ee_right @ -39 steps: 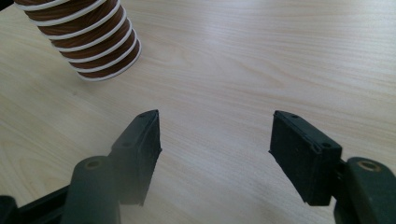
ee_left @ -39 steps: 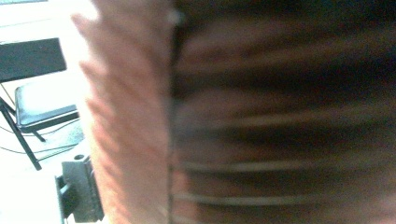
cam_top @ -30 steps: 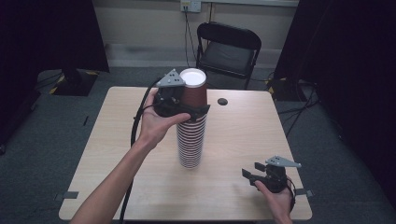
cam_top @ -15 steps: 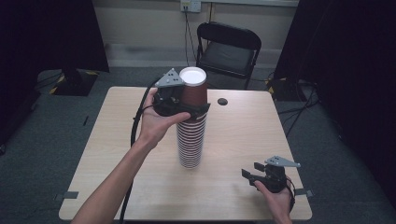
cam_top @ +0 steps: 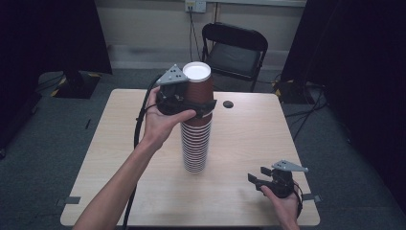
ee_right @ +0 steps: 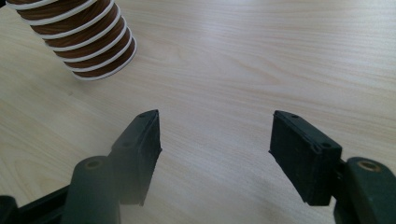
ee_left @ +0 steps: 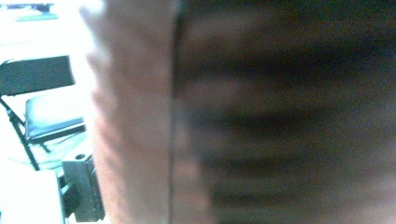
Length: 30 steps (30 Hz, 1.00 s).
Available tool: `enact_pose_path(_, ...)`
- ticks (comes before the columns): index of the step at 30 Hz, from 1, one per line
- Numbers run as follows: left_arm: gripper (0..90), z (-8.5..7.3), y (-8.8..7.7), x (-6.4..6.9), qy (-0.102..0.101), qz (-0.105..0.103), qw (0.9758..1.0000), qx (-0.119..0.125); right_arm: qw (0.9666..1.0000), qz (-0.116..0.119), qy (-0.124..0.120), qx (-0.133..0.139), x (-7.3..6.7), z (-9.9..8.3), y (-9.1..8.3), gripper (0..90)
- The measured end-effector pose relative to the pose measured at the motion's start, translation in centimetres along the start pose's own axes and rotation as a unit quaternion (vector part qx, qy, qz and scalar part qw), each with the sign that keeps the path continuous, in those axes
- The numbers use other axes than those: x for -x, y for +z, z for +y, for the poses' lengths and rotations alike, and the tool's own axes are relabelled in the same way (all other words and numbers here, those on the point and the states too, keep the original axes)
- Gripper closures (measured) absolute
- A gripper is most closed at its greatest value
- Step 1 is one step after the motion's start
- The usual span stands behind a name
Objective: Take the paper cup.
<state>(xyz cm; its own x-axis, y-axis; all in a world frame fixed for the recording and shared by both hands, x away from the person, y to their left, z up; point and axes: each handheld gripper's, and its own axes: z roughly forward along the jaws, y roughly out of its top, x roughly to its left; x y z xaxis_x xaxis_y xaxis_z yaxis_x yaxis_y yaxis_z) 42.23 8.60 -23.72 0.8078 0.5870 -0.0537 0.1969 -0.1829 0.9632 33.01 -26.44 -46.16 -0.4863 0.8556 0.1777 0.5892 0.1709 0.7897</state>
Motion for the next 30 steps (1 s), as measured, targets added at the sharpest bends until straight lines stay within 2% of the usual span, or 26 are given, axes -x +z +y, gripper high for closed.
enact_pose_path(2, 11.3, 0.2, -0.1, 0.1, 0.006, -0.002, 1.0, -0.001, 1.0, 0.0, -0.001, 0.0, 0.0, 0.0, 0.0, 33.4)
enact_pose_path(4, 11.5, 0.4, -0.2, 0.2, 0.019, -0.002, 0.9998, 0.005, 1.0, 0.0, 0.0, 0.0, 0.0, 0.0, 0.0, 33.4)
enact_pose_path(7, 11.6, 0.8, -0.5, 0.1, 0.026, -0.004, 0.9995, 0.016, 1.0, 0.001, 0.0, -0.001, -0.1, 0.0, 0.0, 33.4)
enact_pose_path(10, 11.7, 1.0, -0.6, 0.0, 0.022, -0.001, 0.9996, 0.02, 1.0, -0.002, 0.0, -0.003, -0.1, 0.0, 0.1, 33.5)
enact_pose_path(11, 11.7, 1.2, -0.9, 0.0, 0.021, -0.002, 0.9993, 0.031, 1.0, -0.001, 0.001, -0.004, 0.0, 0.0, 0.1, 33.7)
enact_pose_path(15, 11.7, 1.5, -1.3, 0.1, 0.02, 0.0, 0.9988, 0.045, 1.0, -0.002, 0.002, -0.004, 0.0, 0.0, 0.1, 33.7)
enact_pose_path(18, 11.7, 1.7, -1.5, 0.1, 0.02, -0.001, 0.9987, 0.047, 1.0, 0.0, -0.001, -0.003, 0.0, 0.0, 0.1, 33.7)
enact_pose_path(20, 11.5, 2.0, -1.7, 0.0, 0.018, 0.004, 0.9981, 0.058, 1.0, 0.0, 0.0, -0.003, -0.1, 0.0, 0.1, 33.7)
enact_pose_path(25, 11.5, 2.8, -2.1, 0.1, 0.014, 0.001, 0.9973, 0.072, 1.0, 0.0, 0.0, -0.002, 0.0, 0.0, 0.1, 33.7)
enact_pose_path(30, 11.5, 3.6, -2.7, 0.3, 0.02, 0.0, 0.9964, 0.082, 1.0, 0.002, 0.001, -0.003, -0.1, 0.0, 0.1, 33.7)
